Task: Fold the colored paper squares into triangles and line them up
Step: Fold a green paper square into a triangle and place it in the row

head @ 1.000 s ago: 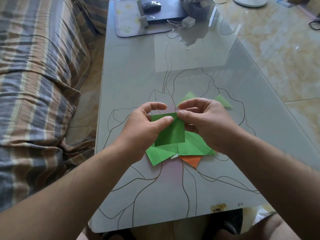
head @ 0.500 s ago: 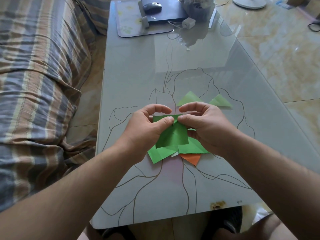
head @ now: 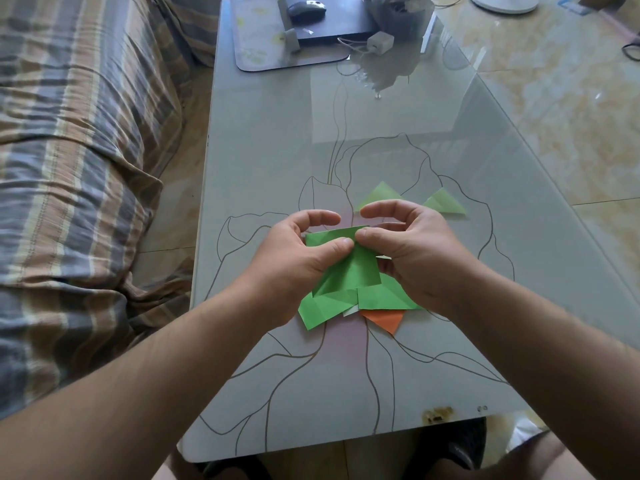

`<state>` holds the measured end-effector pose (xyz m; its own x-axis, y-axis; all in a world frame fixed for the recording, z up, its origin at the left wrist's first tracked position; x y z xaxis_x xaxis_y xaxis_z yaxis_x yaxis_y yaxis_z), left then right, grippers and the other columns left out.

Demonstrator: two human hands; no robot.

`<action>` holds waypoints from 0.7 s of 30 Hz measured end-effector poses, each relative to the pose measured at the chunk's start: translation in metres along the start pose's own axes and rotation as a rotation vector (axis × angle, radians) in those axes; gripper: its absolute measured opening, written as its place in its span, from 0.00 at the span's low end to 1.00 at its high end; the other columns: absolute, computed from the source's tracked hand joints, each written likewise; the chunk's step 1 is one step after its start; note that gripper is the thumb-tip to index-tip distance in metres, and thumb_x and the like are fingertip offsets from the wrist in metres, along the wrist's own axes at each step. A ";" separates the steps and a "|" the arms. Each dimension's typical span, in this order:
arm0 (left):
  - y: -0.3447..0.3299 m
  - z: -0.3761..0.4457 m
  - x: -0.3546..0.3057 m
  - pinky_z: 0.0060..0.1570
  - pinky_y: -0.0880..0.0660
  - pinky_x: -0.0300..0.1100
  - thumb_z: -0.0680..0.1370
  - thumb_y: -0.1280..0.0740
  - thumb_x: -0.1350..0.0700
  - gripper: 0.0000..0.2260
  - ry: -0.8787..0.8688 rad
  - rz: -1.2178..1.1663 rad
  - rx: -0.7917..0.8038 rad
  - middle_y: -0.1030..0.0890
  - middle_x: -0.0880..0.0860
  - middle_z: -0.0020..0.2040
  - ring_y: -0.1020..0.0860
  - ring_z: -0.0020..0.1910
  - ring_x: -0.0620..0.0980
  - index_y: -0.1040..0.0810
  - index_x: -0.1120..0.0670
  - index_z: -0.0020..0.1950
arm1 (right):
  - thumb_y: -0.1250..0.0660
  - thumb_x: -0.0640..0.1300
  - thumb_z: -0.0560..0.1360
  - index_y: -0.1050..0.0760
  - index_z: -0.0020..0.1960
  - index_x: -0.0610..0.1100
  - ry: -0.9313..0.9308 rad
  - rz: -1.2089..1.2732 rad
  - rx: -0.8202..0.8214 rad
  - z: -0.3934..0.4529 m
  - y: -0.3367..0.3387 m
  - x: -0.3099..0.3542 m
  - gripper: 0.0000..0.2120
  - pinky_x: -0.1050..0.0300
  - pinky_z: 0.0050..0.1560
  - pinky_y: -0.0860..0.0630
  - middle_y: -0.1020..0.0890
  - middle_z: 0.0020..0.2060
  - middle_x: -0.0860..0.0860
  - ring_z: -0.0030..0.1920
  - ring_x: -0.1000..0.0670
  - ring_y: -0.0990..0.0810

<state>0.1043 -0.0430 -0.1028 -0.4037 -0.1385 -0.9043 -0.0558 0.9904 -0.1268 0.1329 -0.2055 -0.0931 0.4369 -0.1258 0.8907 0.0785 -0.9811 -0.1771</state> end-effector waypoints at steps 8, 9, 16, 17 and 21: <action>0.000 -0.002 -0.004 0.53 0.18 0.64 0.74 0.23 0.62 0.17 -0.031 0.093 -0.027 0.15 0.64 0.52 0.13 0.48 0.62 0.20 0.50 0.60 | 0.27 0.29 0.75 0.20 0.56 0.42 0.014 -0.032 0.019 -0.002 -0.001 0.001 0.13 0.51 0.45 0.17 0.16 0.52 0.34 0.42 0.43 0.14; 0.000 -0.003 -0.005 0.53 0.18 0.64 0.75 0.23 0.63 0.17 -0.037 0.107 -0.031 0.15 0.64 0.52 0.13 0.47 0.61 0.20 0.49 0.60 | 0.27 0.29 0.75 0.20 0.57 0.42 0.016 -0.031 0.021 -0.002 -0.001 0.001 0.13 0.51 0.46 0.16 0.16 0.52 0.34 0.42 0.43 0.14; 0.004 -0.004 -0.006 0.52 0.17 0.63 0.76 0.25 0.66 0.18 -0.041 0.111 -0.045 0.14 0.59 0.45 0.13 0.45 0.61 0.23 0.49 0.60 | 0.28 0.29 0.76 0.20 0.58 0.42 -0.004 -0.025 0.046 0.000 -0.003 -0.002 0.14 0.50 0.49 0.17 0.16 0.48 0.39 0.44 0.43 0.13; 0.004 -0.004 -0.006 0.52 0.17 0.63 0.76 0.25 0.66 0.18 -0.039 0.119 -0.036 0.14 0.59 0.46 0.13 0.45 0.61 0.23 0.49 0.61 | 0.28 0.30 0.76 0.20 0.57 0.42 -0.011 -0.047 0.050 0.001 -0.004 -0.003 0.13 0.50 0.49 0.16 0.16 0.49 0.39 0.45 0.44 0.13; 0.004 -0.003 -0.010 0.51 0.17 0.64 0.72 0.24 0.61 0.20 -0.049 0.164 -0.028 0.14 0.62 0.49 0.13 0.46 0.62 0.23 0.48 0.61 | 0.29 0.34 0.78 0.19 0.49 0.42 -0.085 -0.185 0.139 -0.002 -0.010 -0.011 0.04 0.37 0.62 0.21 0.15 0.46 0.39 0.47 0.43 0.17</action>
<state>0.1051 -0.0380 -0.0932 -0.3648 0.0258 -0.9307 -0.0185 0.9992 0.0349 0.1258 -0.1941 -0.1001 0.4771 0.0727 0.8758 0.2845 -0.9557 -0.0756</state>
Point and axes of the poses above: each hand's wrist, its own z-axis towards the middle knuckle, its own y-axis out of the back of the hand, x = y × z, the point moved 7 cm from there along z, towards the middle knuckle
